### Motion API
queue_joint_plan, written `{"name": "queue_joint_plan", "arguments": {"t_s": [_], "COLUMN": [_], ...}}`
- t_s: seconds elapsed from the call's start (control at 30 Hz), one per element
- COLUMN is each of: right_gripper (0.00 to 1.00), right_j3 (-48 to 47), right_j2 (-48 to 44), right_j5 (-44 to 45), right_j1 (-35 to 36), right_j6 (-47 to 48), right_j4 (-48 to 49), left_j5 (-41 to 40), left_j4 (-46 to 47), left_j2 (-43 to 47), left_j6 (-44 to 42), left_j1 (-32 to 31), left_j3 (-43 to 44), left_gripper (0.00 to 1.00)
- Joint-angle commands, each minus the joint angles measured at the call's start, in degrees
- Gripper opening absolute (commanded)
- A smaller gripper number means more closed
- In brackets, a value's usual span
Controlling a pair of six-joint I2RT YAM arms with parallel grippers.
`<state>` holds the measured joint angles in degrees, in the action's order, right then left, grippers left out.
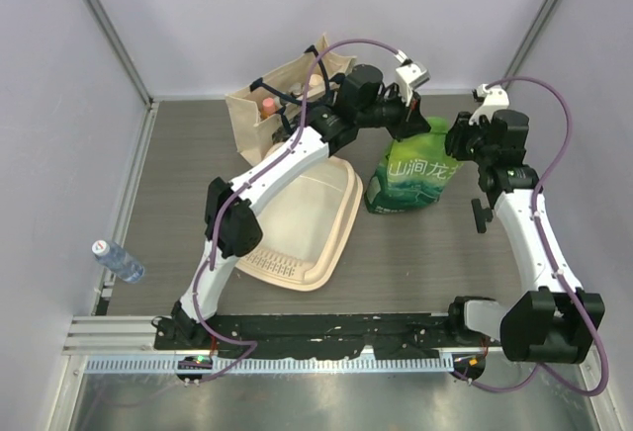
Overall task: Fill the litter box with clean litter
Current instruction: 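Scoop the cat litter from the cat litter bag.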
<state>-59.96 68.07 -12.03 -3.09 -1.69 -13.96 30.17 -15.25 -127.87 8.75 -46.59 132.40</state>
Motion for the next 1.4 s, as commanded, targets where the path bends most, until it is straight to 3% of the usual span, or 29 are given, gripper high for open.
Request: {"name": "queue_joint_plan", "arguments": {"t_s": [0.0,0.13,0.33,0.47,0.57,0.73,0.93,1.03,1.37], "right_gripper": [0.01,0.01,0.01,0.01,0.01,0.01,0.01,0.01,0.01], "right_j3": [7.5,15.7,19.5,21.4,21.7,18.0,15.8,14.3,3.8], "right_j2": [-1.5,0.5,4.4,8.8,10.8,16.1,19.1,20.1,19.6], "right_j5": [3.8,4.3,1.8,-6.1,-12.1,-26.4,-36.8,-38.2,-37.0], "right_j1": [1.2,1.4,1.2,0.4,-4.5,-15.7,-22.0,-24.7,-29.5], "right_j6": [6.9,2.2,-5.5,-9.4,-12.8,-15.9,-22.4,-27.0,-28.9], "right_j4": [0.5,4.7,4.3,2.8,3.1,2.7,5.4,7.0,2.9], "left_j5": [-2.1,-7.7,-10.6,-10.9,-10.9,-10.7,-10.7,-11.0,-12.2], "left_j4": [7.8,4.1,0.8,0.2,0.0,0.1,0.7,1.0,5.1], "left_j2": [7.4,9.0,8.1,7.9,7.9,8.4,9.2,9.6,11.9], "left_j6": [-1.8,-7.7,-8.0,-7.4,-7.5,-7.3,-7.6,-8.0,-11.4], "left_j1": [-0.6,-0.2,1.1,1.5,1.5,1.5,1.5,1.5,1.6], "left_j3": [2.3,-3.5,-5.7,-6.5,-6.8,-7.9,-8.9,-8.8,-9.2], "left_gripper": [0.00,0.00,0.00,0.00,0.00,0.00,0.00,0.00,0.00]}}
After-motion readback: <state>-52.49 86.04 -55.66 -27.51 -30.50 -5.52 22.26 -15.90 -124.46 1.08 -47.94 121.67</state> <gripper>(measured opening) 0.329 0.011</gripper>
